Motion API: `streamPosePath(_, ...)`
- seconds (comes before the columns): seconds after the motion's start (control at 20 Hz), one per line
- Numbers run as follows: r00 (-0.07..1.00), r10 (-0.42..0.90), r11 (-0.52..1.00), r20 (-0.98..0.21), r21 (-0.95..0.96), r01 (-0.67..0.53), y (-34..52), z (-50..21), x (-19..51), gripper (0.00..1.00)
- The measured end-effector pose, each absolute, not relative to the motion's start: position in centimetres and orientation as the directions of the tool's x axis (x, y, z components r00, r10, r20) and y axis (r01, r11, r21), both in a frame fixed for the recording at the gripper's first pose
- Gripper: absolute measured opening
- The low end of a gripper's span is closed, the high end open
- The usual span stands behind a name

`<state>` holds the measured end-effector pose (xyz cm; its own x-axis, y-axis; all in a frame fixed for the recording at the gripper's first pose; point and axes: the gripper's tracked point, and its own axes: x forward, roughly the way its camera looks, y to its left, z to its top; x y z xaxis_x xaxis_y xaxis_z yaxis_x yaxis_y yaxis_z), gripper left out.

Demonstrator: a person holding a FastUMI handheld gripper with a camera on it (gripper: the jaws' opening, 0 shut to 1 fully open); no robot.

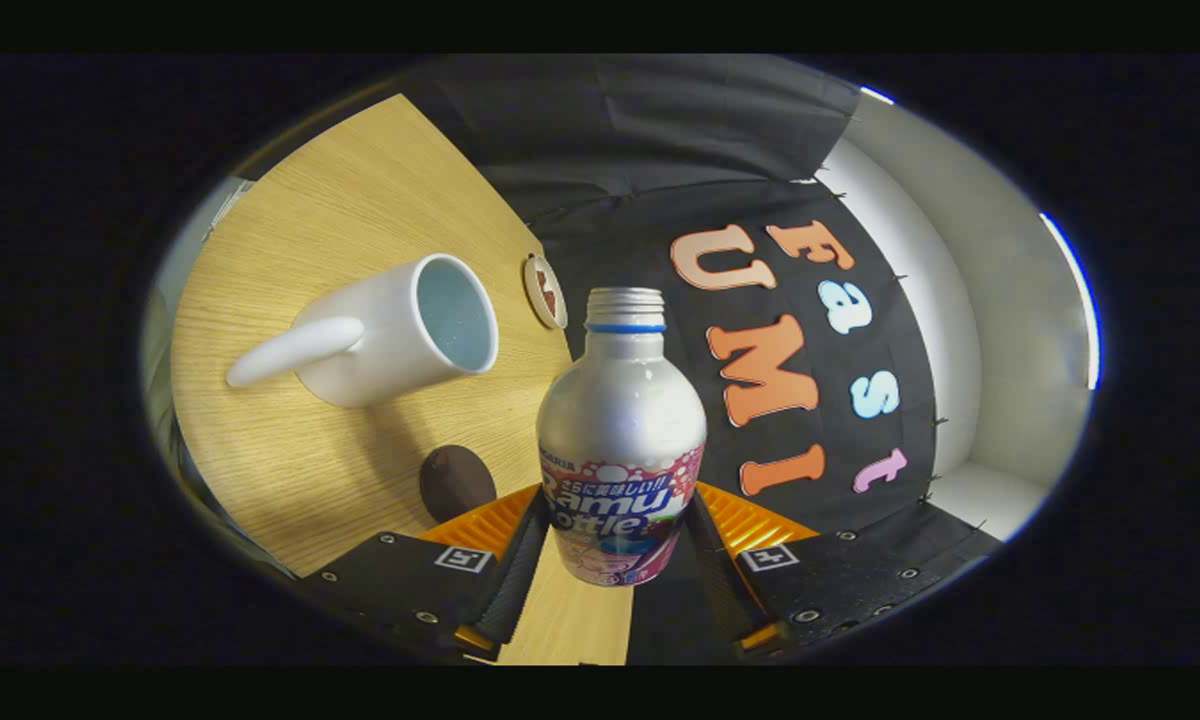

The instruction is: Take the bottle from table, then pour the juice into the cup, finally place the bottle on the coaster

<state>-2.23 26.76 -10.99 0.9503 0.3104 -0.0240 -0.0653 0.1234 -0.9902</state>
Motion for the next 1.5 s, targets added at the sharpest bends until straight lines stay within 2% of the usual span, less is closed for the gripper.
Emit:
streamPosePath(0.15,0.950,0.312,0.104,-0.031,-0.992,-0.067,27.3,-10.8,-1.8,0.75)
streamPosePath(0.8,0.952,0.308,-0.157,0.008,-0.986,0.059,27.8,-10.2,-1.7,0.75)
streamPosePath(1.5,0.951,0.308,-0.312,-0.015,-0.946,0.086,27.9,-10.0,-0.8,0.75)
